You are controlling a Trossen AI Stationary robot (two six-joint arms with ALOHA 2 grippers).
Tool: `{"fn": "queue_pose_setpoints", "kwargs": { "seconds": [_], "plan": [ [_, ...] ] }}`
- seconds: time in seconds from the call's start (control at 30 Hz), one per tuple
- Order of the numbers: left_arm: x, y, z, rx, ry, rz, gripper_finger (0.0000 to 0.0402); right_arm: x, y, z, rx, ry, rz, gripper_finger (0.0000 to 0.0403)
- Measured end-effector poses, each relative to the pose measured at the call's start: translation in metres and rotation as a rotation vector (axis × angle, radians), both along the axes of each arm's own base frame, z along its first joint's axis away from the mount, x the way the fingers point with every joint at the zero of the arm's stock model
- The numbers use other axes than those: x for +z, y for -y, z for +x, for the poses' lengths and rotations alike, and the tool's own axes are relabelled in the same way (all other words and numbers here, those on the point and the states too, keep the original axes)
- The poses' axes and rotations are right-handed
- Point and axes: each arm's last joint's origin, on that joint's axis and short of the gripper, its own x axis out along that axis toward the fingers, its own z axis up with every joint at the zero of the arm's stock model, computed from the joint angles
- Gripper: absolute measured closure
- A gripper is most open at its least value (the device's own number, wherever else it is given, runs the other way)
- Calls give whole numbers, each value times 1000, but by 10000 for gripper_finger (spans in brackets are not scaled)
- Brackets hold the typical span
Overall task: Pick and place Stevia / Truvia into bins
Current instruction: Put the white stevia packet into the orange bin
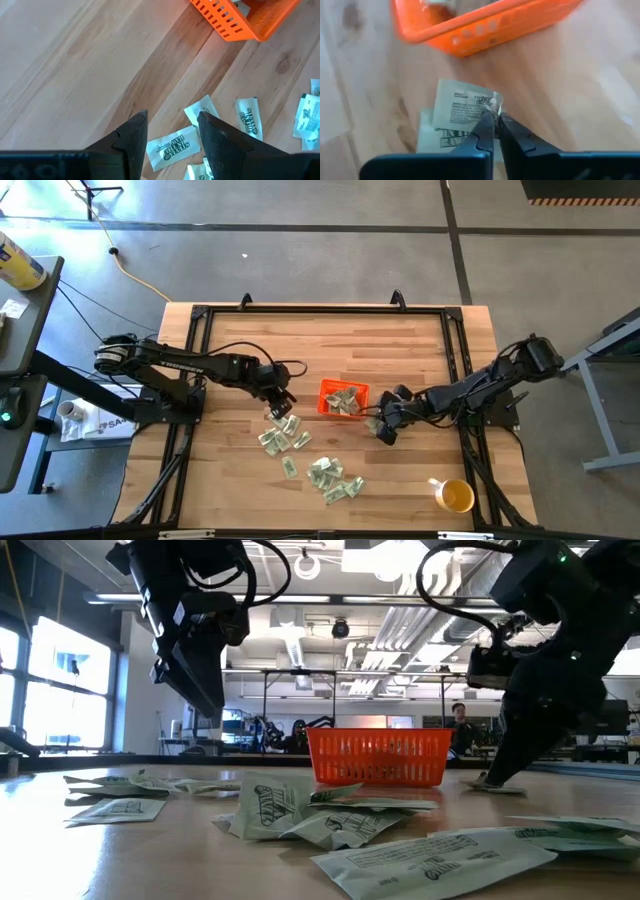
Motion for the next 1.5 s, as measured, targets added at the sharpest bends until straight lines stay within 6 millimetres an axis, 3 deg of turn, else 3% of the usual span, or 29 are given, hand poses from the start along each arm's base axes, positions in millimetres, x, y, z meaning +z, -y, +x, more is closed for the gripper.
{"fn": "queue_pose_setpoints", "kwargs": {
  "seconds": [0.4, 0.63, 0.77, 0.93, 1.1, 1.3, 1.5],
  "plan": [
    [0, 0, 0, -2, 5, -3, 190, 54, 13, -25, -153, 191, -29, 391],
    [1, 0, 1, -2, 15, -2, 190, 76, 33, 1, -164, 274, -77, 397],
    [2, 0, 3, -3, 35, -2, 190, 68, 44, 21, -101, 241, -1, 380],
    [2, 0, 3, -5, 36, -1, 190, 46, 50, 39, -100, 162, 141, 326],
    [2, 0, 3, -5, 36, 0, 190, 54, 48, 51, -74, 161, 157, 253],
    [2, 0, 3, -24, 35, 10, 190, 74, 33, 27, 42, 7, -22, 194],
    [2, 0, 3, -44, 35, 5, 190, 59, 17, 2, 316, -175, -12, 184]
  ]
}}
